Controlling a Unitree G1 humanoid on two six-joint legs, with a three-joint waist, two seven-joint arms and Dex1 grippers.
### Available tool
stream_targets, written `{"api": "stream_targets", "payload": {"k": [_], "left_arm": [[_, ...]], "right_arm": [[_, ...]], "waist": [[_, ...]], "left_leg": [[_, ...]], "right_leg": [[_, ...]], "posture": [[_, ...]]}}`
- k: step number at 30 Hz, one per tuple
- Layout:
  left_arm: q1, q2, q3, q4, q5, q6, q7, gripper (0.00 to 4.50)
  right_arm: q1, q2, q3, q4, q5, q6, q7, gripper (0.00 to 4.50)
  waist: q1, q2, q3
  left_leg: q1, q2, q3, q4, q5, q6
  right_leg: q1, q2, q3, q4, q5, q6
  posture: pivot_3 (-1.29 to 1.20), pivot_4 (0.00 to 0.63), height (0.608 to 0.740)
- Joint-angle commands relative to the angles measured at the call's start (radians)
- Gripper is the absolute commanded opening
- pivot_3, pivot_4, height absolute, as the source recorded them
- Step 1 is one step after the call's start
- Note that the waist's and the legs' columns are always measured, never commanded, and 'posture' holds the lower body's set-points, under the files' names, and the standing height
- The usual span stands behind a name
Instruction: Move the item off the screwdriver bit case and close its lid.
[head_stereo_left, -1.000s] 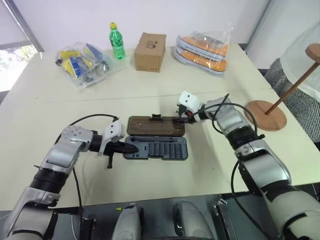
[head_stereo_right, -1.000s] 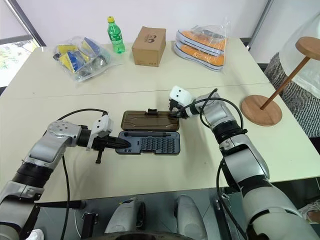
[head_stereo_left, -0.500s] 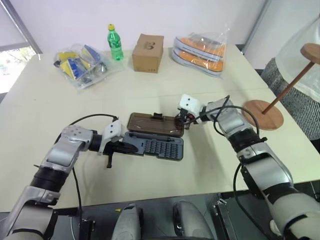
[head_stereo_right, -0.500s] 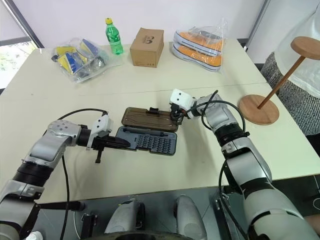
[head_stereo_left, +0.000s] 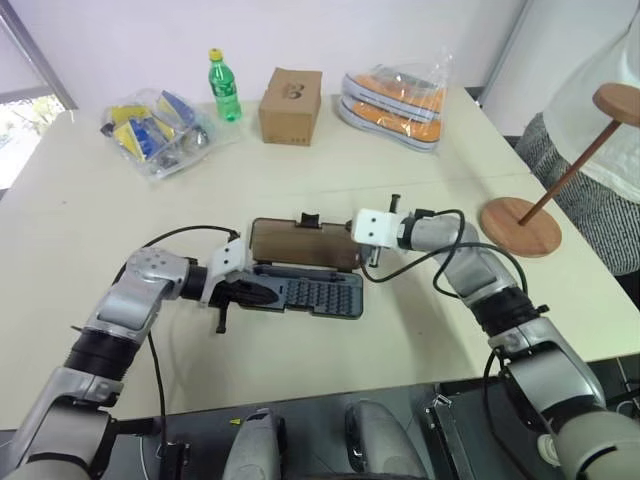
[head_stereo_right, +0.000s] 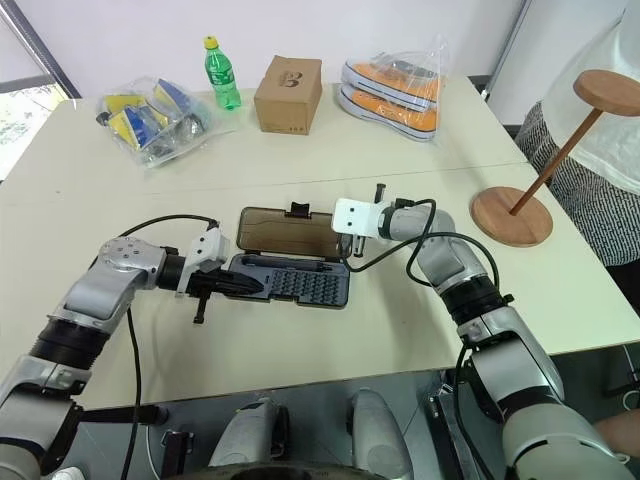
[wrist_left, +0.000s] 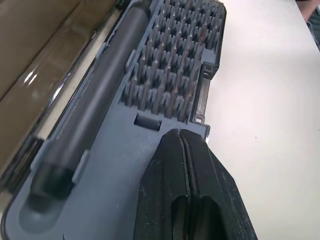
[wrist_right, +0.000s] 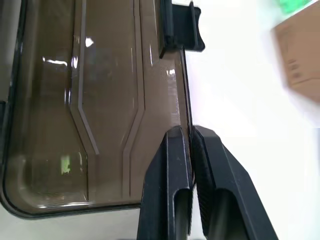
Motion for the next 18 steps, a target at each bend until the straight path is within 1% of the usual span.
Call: {"api": "stream_targets", "payload": {"k": [1, 6, 14, 16, 18], "left_arm": [[0.0, -0.004, -0.029, 0.027, 0.035, 0.001, 0.006, 0.0], [-0.013, -0.008, -0.036, 0.047, 0.044, -0.015, 0.002, 0.0], [-0.037, -0.022, -0.043, 0.079, 0.055, -0.03, 0.0, 0.0], [-0.04, -0.023, -0.043, 0.083, 0.057, -0.033, 0.0, 0.0], [-0.043, -0.023, -0.044, 0.087, 0.058, -0.037, 0.001, 0.0]], "right_arm": [[0.012, -0.016, -0.052, -0.117, -0.045, -0.026, -0.114, 0.03], [0.062, -0.019, -0.082, -0.252, -0.082, -0.009, -0.184, 0.03], [0.126, -0.028, -0.087, -0.372, -0.163, -0.045, -0.293, 0.03], [0.14, -0.032, -0.086, -0.39, -0.175, -0.052, -0.307, 0.03], [0.167, -0.041, -0.087, -0.426, -0.173, -0.039, -0.29, 0.03]], "waist": [[0.001, 0.0, 0.0], [0.002, 0.0, 0.0], [0.01, 0.0, 0.0], [0.01, 0.0, 0.0], [0.013, 0.0, 0.0]], "left_leg": [[0.0, 0.0, 0.0, 0.0, 0.0, 0.0], [-0.001, 0.0, 0.0, 0.0, 0.0, 0.0], [-0.003, 0.0, 0.0, 0.0, 0.0, 0.0], [-0.003, -0.001, 0.0, 0.0, 0.0, 0.0], [-0.003, -0.001, 0.0, 0.0, 0.0, 0.0]], "right_leg": [[0.0, 0.0, 0.0, 0.0, 0.0, 0.0], [0.0, 0.0, 0.0, 0.0, 0.0, 0.0], [-0.002, 0.0, 0.0, -0.001, 0.0, 0.0], [-0.002, -0.001, 0.0, -0.001, 0.0, 0.0], [-0.002, -0.001, 0.0, -0.001, 0.0, 0.0]], "posture": [[0.0, 0.15, 0.74], [0.0, 0.15, 0.74], [0.0, 0.15, 0.74], [0.0, 0.15, 0.74], [0.0, 0.15, 0.74]]}}
